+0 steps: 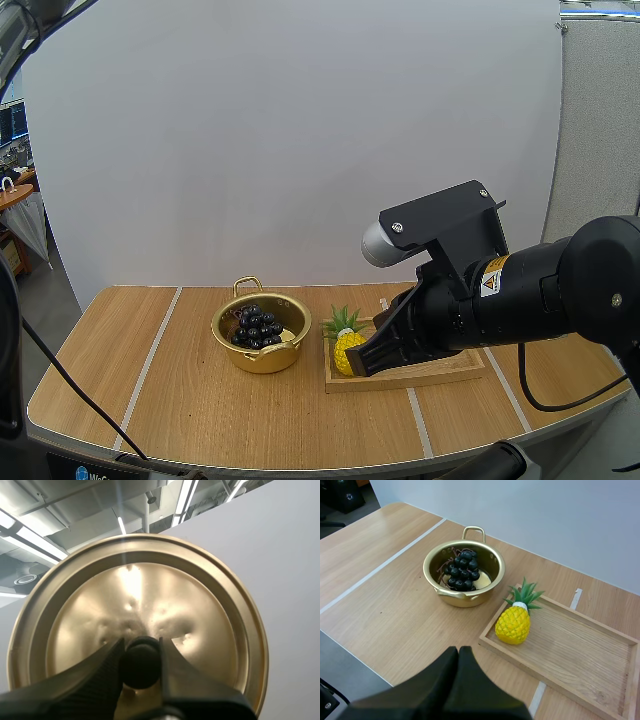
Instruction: Open the pot, put the grape inside, and close it
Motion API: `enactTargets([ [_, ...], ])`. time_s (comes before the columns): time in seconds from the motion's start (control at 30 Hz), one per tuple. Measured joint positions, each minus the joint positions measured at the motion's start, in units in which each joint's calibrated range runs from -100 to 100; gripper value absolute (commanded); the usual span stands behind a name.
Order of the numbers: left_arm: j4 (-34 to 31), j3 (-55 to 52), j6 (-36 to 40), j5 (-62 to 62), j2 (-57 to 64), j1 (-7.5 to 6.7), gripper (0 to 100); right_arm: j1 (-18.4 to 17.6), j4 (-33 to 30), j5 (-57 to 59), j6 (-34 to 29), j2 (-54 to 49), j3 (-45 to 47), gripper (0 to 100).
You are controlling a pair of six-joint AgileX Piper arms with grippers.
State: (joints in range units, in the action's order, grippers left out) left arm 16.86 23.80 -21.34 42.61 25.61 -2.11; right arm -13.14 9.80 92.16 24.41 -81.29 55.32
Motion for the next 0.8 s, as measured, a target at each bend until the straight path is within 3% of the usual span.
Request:
enactTargets([
  [0.4, 0.0, 0.0, 0.0, 0.0, 0.0, 0.0, 0, 2.0, 0.2, 0.2, 0.0, -8.0, 5.5, 0],
  [0.8, 2.9, 0.0, 0.0, -1.3, 0.0, 0.0, 0, 2.8, 2.2, 0.5, 1.2, -8.4, 5.5, 0],
])
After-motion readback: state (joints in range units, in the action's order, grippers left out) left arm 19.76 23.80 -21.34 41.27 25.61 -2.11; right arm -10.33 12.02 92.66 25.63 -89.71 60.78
